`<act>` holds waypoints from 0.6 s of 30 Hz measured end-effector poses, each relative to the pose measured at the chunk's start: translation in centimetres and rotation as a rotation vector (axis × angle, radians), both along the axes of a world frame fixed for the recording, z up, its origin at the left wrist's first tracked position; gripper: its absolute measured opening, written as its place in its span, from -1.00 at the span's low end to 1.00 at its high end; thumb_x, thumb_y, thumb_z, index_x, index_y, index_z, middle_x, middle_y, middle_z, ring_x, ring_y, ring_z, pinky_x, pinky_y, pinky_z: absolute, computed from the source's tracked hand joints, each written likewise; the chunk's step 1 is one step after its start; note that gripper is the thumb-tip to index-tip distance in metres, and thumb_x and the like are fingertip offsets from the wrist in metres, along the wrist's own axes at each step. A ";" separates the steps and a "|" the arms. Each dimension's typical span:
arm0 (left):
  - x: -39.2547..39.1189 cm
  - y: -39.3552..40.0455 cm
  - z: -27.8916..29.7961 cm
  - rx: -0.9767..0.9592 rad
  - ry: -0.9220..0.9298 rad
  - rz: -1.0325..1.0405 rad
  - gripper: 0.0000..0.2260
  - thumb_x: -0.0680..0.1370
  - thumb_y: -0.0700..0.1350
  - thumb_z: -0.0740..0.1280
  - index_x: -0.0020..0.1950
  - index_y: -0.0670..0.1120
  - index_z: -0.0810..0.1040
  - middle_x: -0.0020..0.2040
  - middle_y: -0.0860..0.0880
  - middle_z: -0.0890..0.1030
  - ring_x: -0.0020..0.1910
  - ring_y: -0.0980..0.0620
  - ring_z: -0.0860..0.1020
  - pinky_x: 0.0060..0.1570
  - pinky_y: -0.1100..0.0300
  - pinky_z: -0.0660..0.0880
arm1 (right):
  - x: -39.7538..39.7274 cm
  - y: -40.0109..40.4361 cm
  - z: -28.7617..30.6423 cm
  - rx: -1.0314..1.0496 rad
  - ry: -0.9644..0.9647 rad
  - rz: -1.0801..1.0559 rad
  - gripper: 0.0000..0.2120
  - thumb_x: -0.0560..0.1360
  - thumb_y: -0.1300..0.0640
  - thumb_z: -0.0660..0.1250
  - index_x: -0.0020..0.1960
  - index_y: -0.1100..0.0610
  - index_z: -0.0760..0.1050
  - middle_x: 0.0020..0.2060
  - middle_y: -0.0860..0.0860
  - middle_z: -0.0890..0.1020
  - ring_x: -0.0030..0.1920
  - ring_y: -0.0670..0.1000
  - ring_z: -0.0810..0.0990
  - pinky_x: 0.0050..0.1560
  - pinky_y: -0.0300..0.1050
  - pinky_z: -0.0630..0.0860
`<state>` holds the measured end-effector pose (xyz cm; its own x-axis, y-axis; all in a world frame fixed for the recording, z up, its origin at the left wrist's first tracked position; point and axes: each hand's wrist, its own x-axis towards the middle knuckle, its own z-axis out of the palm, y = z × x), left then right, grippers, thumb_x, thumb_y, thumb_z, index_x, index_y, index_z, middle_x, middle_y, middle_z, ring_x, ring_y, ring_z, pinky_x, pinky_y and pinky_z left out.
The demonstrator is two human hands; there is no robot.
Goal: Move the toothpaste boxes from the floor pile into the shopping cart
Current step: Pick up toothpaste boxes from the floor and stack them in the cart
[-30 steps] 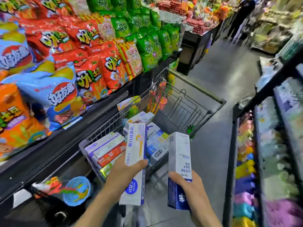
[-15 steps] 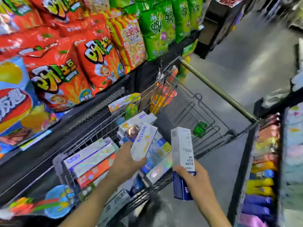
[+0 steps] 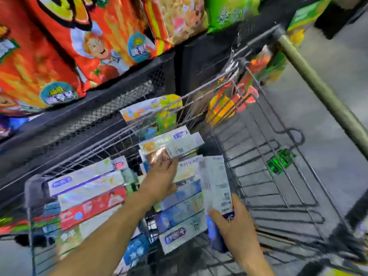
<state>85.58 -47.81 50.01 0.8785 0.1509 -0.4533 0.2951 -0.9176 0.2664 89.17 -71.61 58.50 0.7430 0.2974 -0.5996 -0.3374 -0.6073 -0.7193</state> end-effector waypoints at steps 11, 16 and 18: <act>0.8 1.2 -7.6 0.271 -0.286 -0.096 -0.38 0.53 0.15 0.41 0.48 -0.17 0.42 0.26 -0.21 0.51 0.16 -0.25 0.45 0.05 -0.11 0.45 | 2.8 -0.8 -3.4 0.000 -0.068 0.237 -0.64 0.42 0.08 0.53 0.14 -0.18 0.54 -0.05 -0.16 0.63 -0.05 -0.25 0.59 -0.13 -0.39 0.46; -3.1 2.2 -7.6 0.144 -0.436 0.145 -0.43 0.62 0.16 0.26 0.51 -0.17 0.39 0.36 -0.19 0.49 0.32 -0.23 0.43 0.28 -0.13 0.37 | 4.3 -0.5 -3.8 -0.028 -0.226 0.423 -0.55 0.39 0.10 0.51 0.09 -0.35 0.46 0.01 -0.25 0.49 0.09 -0.35 0.46 -0.05 -0.53 0.36; -5.5 2.5 -7.4 0.137 -0.458 0.210 -0.48 0.64 0.09 0.23 0.50 -0.19 0.39 0.38 -0.22 0.48 0.35 -0.25 0.42 0.33 -0.16 0.36 | 5.1 -0.2 -4.8 -0.069 -0.306 0.530 -0.49 0.40 0.10 0.50 0.18 -0.32 0.39 0.08 -0.28 0.48 0.12 -0.33 0.43 -0.01 -0.49 0.34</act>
<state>80.11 -45.34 42.59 0.9265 0.3763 0.0068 0.3580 -0.8866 0.2929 94.28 -71.77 53.74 0.6462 0.6416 -0.4132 0.2387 -0.6842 -0.6891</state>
